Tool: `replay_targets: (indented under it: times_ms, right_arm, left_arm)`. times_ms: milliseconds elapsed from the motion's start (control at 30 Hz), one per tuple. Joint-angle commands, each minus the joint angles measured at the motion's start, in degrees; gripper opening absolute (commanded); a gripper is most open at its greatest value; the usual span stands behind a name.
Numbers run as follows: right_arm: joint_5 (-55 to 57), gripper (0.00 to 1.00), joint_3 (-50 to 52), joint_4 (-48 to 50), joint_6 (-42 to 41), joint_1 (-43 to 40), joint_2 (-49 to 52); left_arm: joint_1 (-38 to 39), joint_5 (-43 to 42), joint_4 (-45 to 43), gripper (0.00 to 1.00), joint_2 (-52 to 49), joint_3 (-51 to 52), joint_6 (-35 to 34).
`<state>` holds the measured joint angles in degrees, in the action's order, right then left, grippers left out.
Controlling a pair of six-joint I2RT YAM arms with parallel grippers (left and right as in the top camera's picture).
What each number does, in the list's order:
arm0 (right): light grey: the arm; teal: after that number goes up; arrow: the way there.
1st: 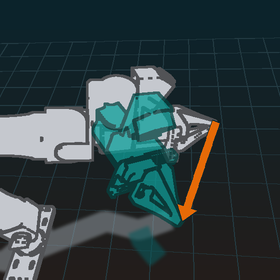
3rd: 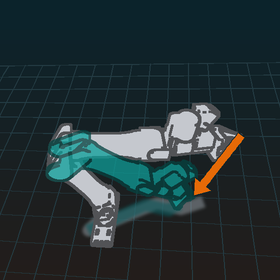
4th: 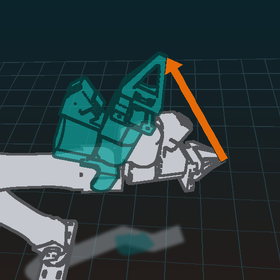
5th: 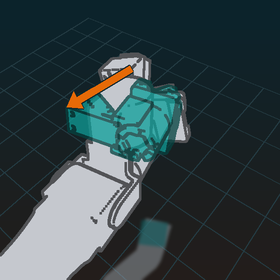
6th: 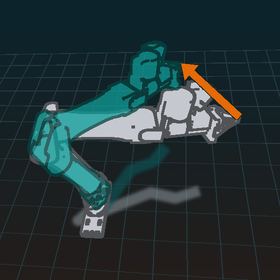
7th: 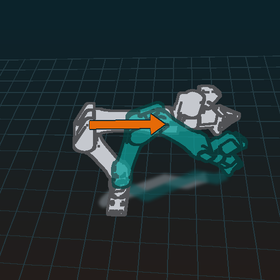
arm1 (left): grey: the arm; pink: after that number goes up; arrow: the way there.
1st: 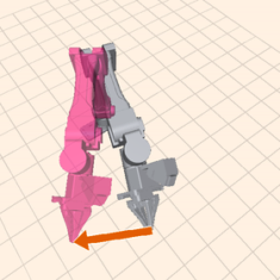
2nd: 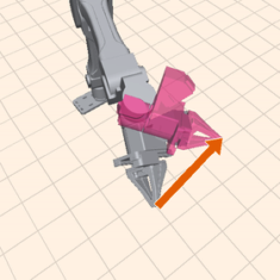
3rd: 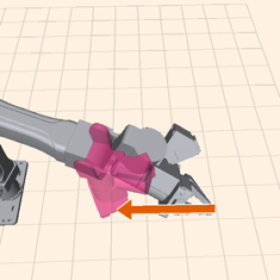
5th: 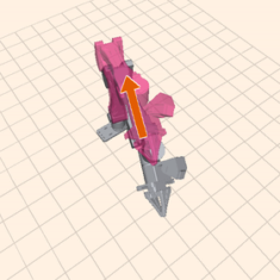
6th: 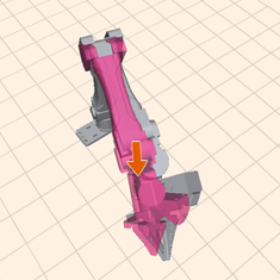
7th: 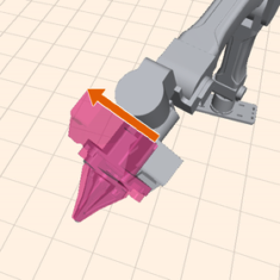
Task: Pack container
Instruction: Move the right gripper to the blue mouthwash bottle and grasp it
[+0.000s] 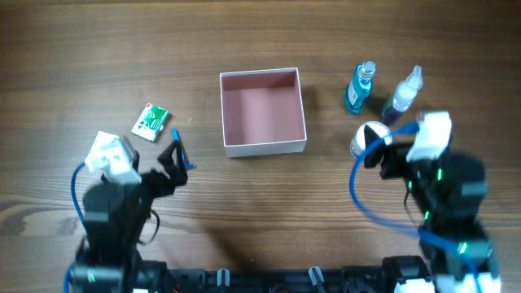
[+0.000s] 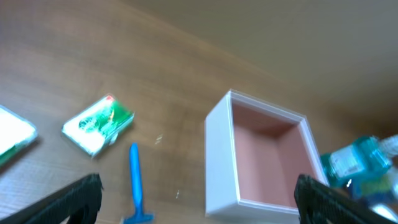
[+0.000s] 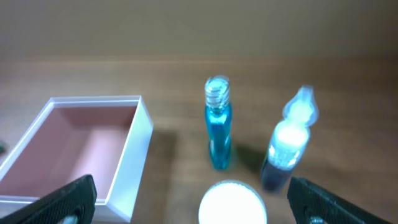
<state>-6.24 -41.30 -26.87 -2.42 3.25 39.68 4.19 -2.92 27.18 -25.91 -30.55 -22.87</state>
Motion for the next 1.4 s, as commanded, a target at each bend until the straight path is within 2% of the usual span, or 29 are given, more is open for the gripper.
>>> replay_targets:
  times_ms: [0, 167, 267, 367, 567, 867, 1367]
  right_arm:
    - [-7.9, 1.0, -14.1, -9.7, 5.0, 0.1, 12.8]
    - [-9.4, 1.0, -29.9, -31.0, 6.6, 0.1, 27.5]
    - [-9.2, 1.0, -33.5, -35.2, 7.3, 0.1, 32.9]
    - [-8.9, 1.0, -33.9, -34.7, 8.2, 0.1, 35.1]
    - [-3.8, 1.0, -38.0, -32.6, 3.6, 0.1, 39.0]
    - [2.8, 1.0, -65.0, -45.9, 3.2, 0.1, 58.5]
    - [2.8, 1.0, -66.0, -41.8, 2.3, 0.1, 77.3]
  left_arm:
    - [0.4, -0.1, 9.8, 1.0, -16.3, -13.9, 3.1]
    - [0.4, -0.5, 21.8, 1.0, -28.7, -25.3, 3.1]
    - [0.4, -0.9, 23.1, 1.0, -32.2, -27.0, 2.9]
    - [0.4, -0.9, 23.2, 1.0, -33.6, -27.0, 2.9]
    - [0.4, -1.2, 23.3, 1.0, -33.9, -27.0, 2.9]
    - [0.4, -1.1, 23.0, 1.0, -33.9, -27.0, 2.9]
    - [0.4, -1.1, 22.8, 1.0, -33.9, -26.9, 2.9]
